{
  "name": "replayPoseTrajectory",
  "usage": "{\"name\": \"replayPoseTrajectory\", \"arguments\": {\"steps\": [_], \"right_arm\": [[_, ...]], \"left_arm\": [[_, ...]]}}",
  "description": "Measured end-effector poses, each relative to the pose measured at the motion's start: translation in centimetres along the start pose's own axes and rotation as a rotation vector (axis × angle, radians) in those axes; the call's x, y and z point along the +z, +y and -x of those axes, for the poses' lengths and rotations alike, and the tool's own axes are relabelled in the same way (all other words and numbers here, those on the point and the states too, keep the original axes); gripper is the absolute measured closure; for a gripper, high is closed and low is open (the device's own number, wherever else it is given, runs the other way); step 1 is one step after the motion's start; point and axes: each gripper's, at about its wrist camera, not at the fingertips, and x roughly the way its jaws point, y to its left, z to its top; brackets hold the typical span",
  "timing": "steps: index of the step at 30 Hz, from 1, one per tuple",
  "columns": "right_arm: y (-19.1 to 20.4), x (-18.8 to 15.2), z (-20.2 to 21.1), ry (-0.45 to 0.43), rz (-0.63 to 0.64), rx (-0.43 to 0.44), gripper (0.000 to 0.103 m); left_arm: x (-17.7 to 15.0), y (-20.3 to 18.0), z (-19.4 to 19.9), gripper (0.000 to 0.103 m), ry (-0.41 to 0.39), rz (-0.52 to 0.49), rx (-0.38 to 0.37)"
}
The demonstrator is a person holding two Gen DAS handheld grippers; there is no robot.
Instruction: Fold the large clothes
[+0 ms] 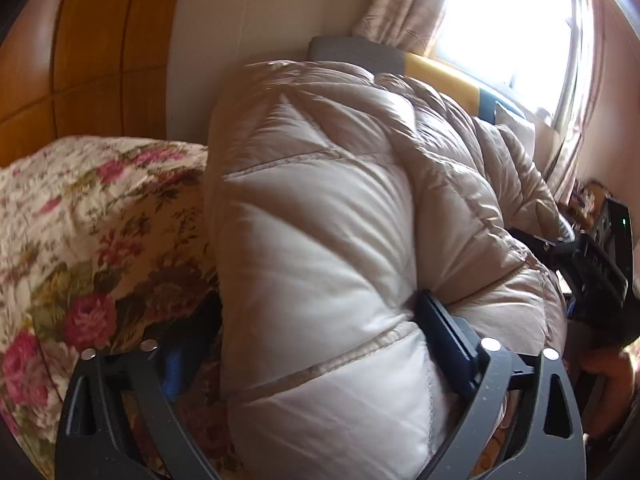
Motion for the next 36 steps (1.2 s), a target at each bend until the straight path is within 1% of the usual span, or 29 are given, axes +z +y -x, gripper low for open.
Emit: {"name": "replayPoseTrajectory", "arguments": {"steps": [2, 3, 4, 6, 8, 9, 10, 11, 12, 14, 16, 17, 19, 20, 21, 24, 25, 28, 31, 33, 35, 36], "right_arm": [[0.8, 0.0, 0.7, 0.004, 0.011, -0.042, 0.002], [1.6, 0.2, 2.1, -0.001, 0.022, -0.08, 0.002], [2.6, 0.0, 3.1, -0.021, 0.045, -0.127, 0.002], [5.2, 0.4, 5.4, -0.102, 0.104, -0.213, 0.002], [8.0, 1.3, 7.7, -0.208, 0.162, -0.227, 0.002], [9.5, 2.2, 8.1, -0.243, 0.191, -0.225, 0.002], [10.5, 3.3, 8.2, -0.263, 0.222, -0.23, 0.002], [11.8, 4.1, 7.9, -0.265, 0.256, -0.243, 0.002], [12.4, 5.4, 7.9, -0.253, 0.285, -0.254, 0.002], [14.6, 7.0, 5.9, -0.21, 0.34, -0.264, 0.002], [16.7, 7.7, 3.1, -0.175, 0.393, -0.26, 0.002], [16.9, 7.9, 1.4, -0.134, 0.414, -0.262, 0.002], [15.8, 7.7, -1.6, -0.051, 0.412, -0.289, 0.002], [15.2, 7.8, -3.5, 0.002, 0.404, -0.326, 0.002], [15.2, 7.4, -4.1, 0.046, 0.402, -0.369, 0.002], [13.2, 6.8, -6.8, 0.082, 0.428, -0.443, 0.002], [12.4, 6.8, -7.3, 0.093, 0.409, -0.462, 0.002], [10.6, 7.3, -7.8, 0.112, 0.337, -0.47, 0.002], [11.0, 6.8, -6.8, 0.093, 0.349, -0.44, 0.002], [11.4, 6.4, -4.5, 0.087, 0.366, -0.413, 0.002], [11.9, 5.9, -2.1, 0.069, 0.394, -0.38, 0.002], [12.1, 5.2, -0.6, 0.044, 0.407, -0.367, 0.002]], "left_arm": [[-0.3, 0.2, 0.8, 0.005, 0.005, 0.04, -0.007], [-0.5, 0.2, 1.4, 0.005, 0.0, 0.049, -0.002], [-0.7, 0.2, 2.3, 0.004, -0.015, 0.053, 0.01], [-1.5, -0.2, 4.2, 0.004, -0.051, 0.056, 0.033], [-2.2, -0.1, 5.7, 0.004, -0.086, 0.065, 0.052], [-2.4, -0.2, 6.4, 0.004, -0.096, 0.068, 0.061], [-2.7, -0.5, 7.0, 0.004, -0.103, 0.069, 0.07], [-2.8, -0.6, 7.3, 0.004, -0.105, 0.068, 0.078], [-2.9, -0.8, 7.6, 0.004, -0.104, 0.066, 0.088], [-3.0, -1.2, 8.1, 0.004, -0.092, 0.066, 0.095], [-2.9, -1.6, 8.5, 0.004, -0.081, 0.064, 0.084], [-2.8, -1.5, 8.5, 0.004, -0.075, 0.061, 0.082], [-3.1, -1.6, 9.0, 0.004, -0.057, 0.054, 0.089], [-3.3, -1.5, 9.1, 0.004, -0.052, 0.053, 0.088], [-3.6, -1.5, 9.3, 0.004, -0.047, 0.051, 0.084], [-4.4, -1.1, 9.7, 0.004, -0.022, 0.056, 0.083], [-4.7, -1.0, 9.6, 0.004, -0.008, 0.063, 0.073], [-5.6, -1.1, 9.5, 0.004, 0.026, 0.076, 0.054], [-6.1, -1.7, 9.5, 0.004, 0.059, 0.065, 0.039], [-6.3, -2.2, 9.7, 0.004, 0.064, 0.046, 0.047], [-6.5, -2.9, 10.4, 0.004, 0.04, 0.003, 0.056], [-6.7, -3.3, 10.8, 0.004, 0.023, -0.019, 0.072]]}}
